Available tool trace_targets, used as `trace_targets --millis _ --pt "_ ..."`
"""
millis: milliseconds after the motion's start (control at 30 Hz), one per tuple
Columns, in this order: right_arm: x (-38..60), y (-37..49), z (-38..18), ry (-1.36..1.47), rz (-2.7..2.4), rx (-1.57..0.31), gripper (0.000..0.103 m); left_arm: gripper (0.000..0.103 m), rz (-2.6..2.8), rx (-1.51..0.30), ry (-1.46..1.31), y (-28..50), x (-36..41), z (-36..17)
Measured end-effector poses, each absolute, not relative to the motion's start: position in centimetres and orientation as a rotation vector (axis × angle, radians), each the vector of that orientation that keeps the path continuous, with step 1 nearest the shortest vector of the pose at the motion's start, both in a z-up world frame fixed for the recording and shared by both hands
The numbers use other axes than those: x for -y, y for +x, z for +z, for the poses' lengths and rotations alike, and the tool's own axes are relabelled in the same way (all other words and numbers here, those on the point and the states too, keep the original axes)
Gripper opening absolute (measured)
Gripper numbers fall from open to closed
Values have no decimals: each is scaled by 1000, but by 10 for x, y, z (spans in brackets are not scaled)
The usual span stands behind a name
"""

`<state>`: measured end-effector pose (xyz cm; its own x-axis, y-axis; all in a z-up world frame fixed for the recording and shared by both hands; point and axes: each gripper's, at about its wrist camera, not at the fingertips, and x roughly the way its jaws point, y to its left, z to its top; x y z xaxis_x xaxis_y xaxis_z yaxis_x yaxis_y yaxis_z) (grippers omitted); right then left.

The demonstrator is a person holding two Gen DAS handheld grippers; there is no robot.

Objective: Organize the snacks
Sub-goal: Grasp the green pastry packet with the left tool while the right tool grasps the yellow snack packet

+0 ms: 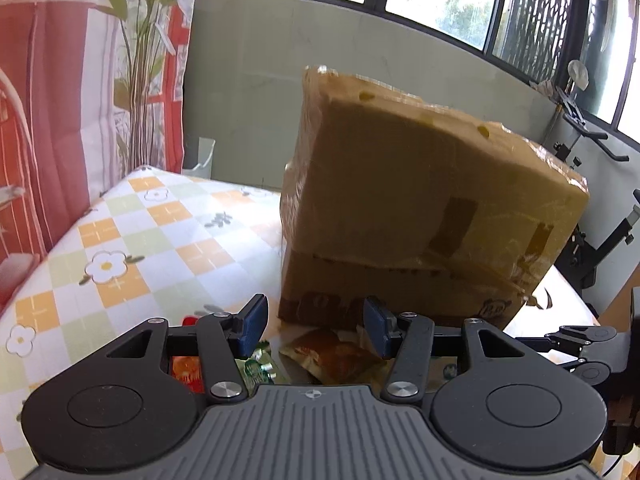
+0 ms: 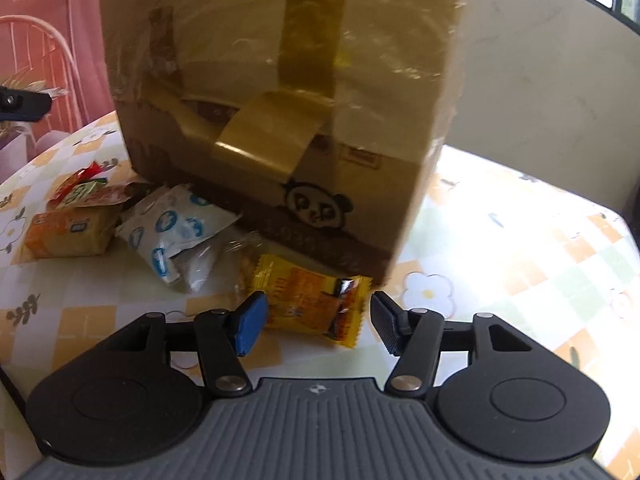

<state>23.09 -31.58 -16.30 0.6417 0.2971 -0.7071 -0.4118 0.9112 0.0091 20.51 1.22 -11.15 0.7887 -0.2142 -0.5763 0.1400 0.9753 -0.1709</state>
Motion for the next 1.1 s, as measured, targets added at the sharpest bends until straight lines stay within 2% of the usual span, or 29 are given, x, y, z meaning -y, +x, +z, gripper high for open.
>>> trace_targets --millis 200,400,600,633,667,733,1100 --pt "309 217 -159 -51 512 -863 60 55 -199 -649 -128 202 -11 -119" --pt "302 221 -146 -181 500 -783 60 55 -195 -665 -133 199 -8 -125" --pt "300 241 -159 -212 486 -807 60 55 -204 -672 -123 196 -2 -129" --pt "300 240 -161 -206 487 -810 57 55 -202 -675 -118 196 -2 -130" --pt "300 240 -163 -190 489 -811 47 55 -200 -677 -116 196 -2 -131" --pt "300 236 -164 -158 491 -811 37 55 -195 -685 -117 196 -4 -134" --pt "320 201 -174 -2 377 -731 34 55 -203 -727 -131 199 3 -145"
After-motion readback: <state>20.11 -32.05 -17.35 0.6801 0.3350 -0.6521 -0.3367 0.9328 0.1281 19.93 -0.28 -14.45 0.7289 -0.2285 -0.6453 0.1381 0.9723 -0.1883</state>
